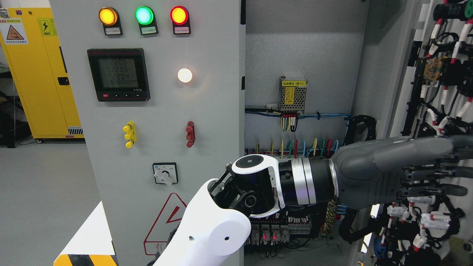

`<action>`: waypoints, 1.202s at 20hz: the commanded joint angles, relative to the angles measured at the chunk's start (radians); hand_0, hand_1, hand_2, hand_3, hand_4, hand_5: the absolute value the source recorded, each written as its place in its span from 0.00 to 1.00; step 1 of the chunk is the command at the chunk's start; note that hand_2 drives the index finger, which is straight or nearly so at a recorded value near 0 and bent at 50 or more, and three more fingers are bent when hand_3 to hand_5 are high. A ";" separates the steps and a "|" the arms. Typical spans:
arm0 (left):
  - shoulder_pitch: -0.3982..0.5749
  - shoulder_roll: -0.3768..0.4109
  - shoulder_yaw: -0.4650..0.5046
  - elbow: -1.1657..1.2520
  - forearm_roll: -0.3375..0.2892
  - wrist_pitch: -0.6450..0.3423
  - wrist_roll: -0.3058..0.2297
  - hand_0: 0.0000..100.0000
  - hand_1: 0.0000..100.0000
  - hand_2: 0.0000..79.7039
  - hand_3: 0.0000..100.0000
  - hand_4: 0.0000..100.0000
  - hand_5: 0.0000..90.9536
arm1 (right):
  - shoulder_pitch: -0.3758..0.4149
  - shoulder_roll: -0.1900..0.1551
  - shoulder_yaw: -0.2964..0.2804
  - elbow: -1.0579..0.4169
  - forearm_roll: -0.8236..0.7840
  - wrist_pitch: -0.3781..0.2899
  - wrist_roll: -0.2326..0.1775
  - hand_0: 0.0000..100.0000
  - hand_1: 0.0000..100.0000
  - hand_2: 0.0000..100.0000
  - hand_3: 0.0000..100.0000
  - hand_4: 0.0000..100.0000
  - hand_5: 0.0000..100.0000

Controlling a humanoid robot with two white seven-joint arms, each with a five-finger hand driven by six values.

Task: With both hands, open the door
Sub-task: 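Push the push-button door outward with the left hand, swinging it wide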

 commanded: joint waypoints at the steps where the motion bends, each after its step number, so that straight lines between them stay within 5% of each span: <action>1: -0.037 -0.007 -0.118 0.050 0.041 -0.041 0.000 0.12 0.56 0.00 0.00 0.00 0.00 | 0.000 0.004 -0.012 0.000 -0.001 0.001 0.000 0.00 0.50 0.04 0.00 0.00 0.00; 17: -0.068 -0.006 -0.190 0.098 0.038 -0.111 0.001 0.12 0.56 0.00 0.00 0.00 0.00 | -0.003 -0.004 -0.014 0.001 -0.001 0.001 0.000 0.00 0.50 0.04 0.00 0.00 0.00; 24: -0.068 -0.007 -0.063 0.039 0.025 -0.069 0.001 0.12 0.56 0.00 0.00 0.00 0.00 | -0.005 -0.004 -0.014 0.001 -0.001 0.001 0.000 0.00 0.50 0.04 0.00 0.00 0.00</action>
